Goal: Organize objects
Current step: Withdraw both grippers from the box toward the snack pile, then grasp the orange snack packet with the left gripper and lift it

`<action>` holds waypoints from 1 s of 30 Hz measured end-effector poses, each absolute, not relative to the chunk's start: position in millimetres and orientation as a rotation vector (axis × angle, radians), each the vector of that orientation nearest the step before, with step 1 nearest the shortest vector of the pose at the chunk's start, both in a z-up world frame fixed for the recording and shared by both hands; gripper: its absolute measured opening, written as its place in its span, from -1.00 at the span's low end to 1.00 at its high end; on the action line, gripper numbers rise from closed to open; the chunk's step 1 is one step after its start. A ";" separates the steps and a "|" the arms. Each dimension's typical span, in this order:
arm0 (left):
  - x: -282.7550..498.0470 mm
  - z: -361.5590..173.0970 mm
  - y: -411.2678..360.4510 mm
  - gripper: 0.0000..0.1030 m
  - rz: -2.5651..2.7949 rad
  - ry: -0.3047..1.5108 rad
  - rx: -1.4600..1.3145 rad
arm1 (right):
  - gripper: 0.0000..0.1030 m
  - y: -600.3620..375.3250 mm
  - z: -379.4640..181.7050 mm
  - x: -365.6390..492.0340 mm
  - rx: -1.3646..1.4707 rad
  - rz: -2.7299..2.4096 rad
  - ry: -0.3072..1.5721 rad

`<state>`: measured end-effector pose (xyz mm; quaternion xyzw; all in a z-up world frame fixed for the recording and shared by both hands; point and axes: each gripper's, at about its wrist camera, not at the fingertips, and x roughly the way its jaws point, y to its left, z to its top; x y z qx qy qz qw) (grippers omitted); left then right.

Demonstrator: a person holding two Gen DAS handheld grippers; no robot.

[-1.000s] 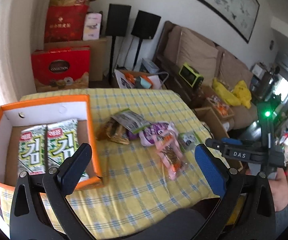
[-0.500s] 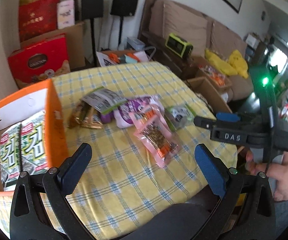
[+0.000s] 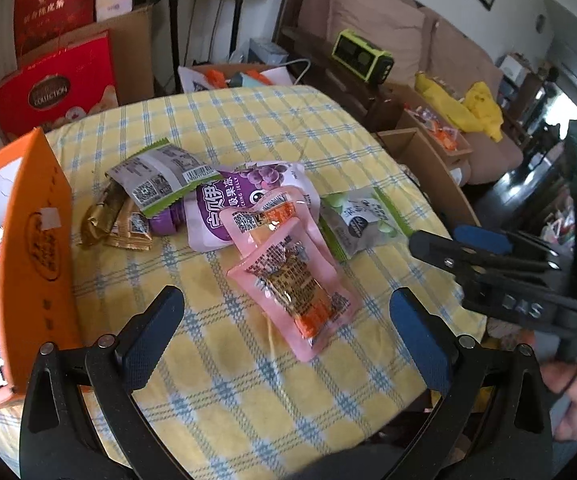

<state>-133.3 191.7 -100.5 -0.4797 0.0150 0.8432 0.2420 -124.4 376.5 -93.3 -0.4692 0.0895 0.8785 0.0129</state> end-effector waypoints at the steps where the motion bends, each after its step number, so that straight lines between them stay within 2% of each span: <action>1: -135.9 -102.9 192.8 0.99 2.306 0.035 -1.322 | 0.52 377.7 -93.4 -124.2 -1.461 2.730 0.279; 6: -144.6 -115.2 199.2 0.99 2.313 0.046 -1.364 | 0.53 382.1 -90.7 -121.7 -1.451 2.734 0.305; 7: -145.2 -117.3 199.7 0.93 2.312 0.046 -1.368 | 0.53 382.4 -90.2 -121.5 -1.450 2.739 0.311; 8: -145.7 -119.1 200.3 0.79 2.304 0.045 -1.377 | 0.53 382.8 -89.3 -121.2 -1.449 2.747 0.322; 9: -146.2 -120.8 201.0 0.54 2.286 0.041 -1.383 | 0.53 382.4 -88.4 -120.5 -1.448 2.755 0.332; 12: -146.8 -123.5 200.0 0.32 2.264 0.027 -1.399 | 0.53 380.2 -85.1 -119.6 -1.439 2.776 0.347; 15: -146.7 -125.9 197.3 -0.07 2.251 0.023 -1.418 | 0.52 375.4 -82.8 -120.0 -1.438 2.787 0.342; 16: -146.6 -126.6 195.6 -0.14 2.237 0.003 -1.418 | 0.53 373.6 -82.3 -120.3 -1.440 2.792 0.343; 30: -138.6 -108.9 175.8 -0.56 2.260 -0.016 -1.355 | 0.52 356.1 -81.4 -122.4 -1.467 2.823 0.337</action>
